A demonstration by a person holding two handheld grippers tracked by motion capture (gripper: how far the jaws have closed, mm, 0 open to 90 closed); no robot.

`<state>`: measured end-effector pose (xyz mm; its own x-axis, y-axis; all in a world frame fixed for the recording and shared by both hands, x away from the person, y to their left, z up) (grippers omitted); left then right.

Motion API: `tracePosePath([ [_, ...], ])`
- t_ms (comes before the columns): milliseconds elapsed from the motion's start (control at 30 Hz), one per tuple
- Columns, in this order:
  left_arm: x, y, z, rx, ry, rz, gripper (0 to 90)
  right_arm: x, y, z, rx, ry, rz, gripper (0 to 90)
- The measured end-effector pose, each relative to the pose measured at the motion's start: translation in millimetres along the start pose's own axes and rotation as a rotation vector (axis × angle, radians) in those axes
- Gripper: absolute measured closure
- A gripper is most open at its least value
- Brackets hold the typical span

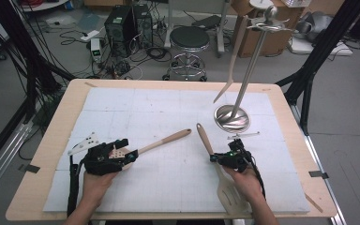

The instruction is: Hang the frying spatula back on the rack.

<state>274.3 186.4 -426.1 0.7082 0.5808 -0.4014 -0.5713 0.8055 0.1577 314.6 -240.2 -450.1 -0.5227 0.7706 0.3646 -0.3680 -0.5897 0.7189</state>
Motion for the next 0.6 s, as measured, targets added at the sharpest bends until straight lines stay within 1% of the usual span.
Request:
tracePosePath([
  [33,0.1,0.1,0.0,0.000,0.002,0.001,24.8,0.3,-1.8,0.7,0.016,0.000,-0.008,76.5],
  [133,0.8,0.5,0.0,-0.001,0.001,0.002,24.8,1.6,-6.4,2.2,0.038,0.008,-0.020,76.5],
  [233,0.9,0.5,-0.2,0.001,0.001,0.002,24.8,1.8,-7.0,2.9,0.047,0.013,-0.020,76.4],
  [300,0.2,0.3,-0.1,-0.001,0.003,0.002,24.8,3.2,-8.5,4.7,0.067,0.032,-0.031,76.2],
  [400,0.2,0.1,-0.2,0.001,0.001,0.001,24.8,7.6,-11.6,8.4,0.102,0.066,-0.061,75.9],
  [433,0.0,-0.1,-0.3,0.001,0.004,-0.001,24.8,7.9,-11.8,8.7,0.108,0.064,-0.061,75.7],
  [467,0.2,-0.2,-0.4,0.002,0.002,0.000,24.8,7.3,-12.0,8.4,0.107,0.064,-0.057,75.1],
  [500,0.1,-0.2,-0.5,0.003,0.002,0.000,24.8,6.8,-12.1,8.0,0.105,0.078,-0.060,74.7],
  [533,0.1,-0.1,-0.4,0.005,0.001,0.000,24.8,7.9,-12.5,7.5,0.101,0.083,-0.061,74.5],
  [600,0.1,-0.1,-0.4,0.004,0.002,0.001,24.8,10.1,-13.0,7.1,0.103,0.109,-0.075,74.0],
])
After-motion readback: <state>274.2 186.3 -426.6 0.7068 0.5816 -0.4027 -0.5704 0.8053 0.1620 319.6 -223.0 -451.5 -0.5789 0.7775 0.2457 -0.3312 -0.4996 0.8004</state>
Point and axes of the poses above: each handheld gripper's, and its own axes: y roughly backward along the jaws, z roughly out of its top, x roughly to its left, the point moved 1 cm from there along -y, roughly forward along the jaws, and after that the axes turned 1 degree about y, right-handed, at the moved point
